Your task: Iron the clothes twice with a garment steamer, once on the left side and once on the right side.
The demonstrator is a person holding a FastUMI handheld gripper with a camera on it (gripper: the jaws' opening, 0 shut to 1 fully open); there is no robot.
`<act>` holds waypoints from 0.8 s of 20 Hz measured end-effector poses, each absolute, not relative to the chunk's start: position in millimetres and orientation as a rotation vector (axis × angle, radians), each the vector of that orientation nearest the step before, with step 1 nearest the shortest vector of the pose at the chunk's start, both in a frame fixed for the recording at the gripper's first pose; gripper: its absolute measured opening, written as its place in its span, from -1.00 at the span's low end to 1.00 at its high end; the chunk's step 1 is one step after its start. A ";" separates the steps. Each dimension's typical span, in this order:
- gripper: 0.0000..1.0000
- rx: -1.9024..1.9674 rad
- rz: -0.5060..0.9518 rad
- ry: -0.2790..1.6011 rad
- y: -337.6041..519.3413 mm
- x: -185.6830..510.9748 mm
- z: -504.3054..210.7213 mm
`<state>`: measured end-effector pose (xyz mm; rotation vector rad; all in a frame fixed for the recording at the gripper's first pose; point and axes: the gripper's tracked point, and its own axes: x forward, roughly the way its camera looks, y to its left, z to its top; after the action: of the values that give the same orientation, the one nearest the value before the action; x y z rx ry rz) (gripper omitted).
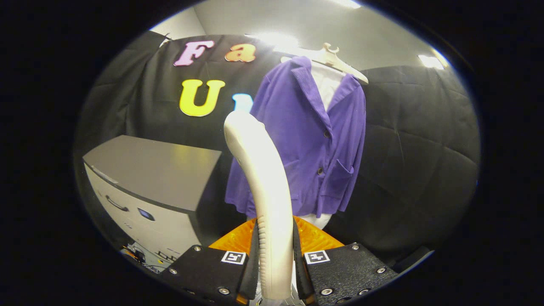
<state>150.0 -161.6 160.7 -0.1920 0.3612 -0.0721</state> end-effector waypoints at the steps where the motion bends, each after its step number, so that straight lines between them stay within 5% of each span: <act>1: -0.28 -0.174 -0.048 0.349 -151.9 144.4 168.3; 16: -0.29 0.026 0.173 0.146 -58.3 126.5 274.7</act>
<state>126.5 -58.3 274.7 0.0257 0.1456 0.1735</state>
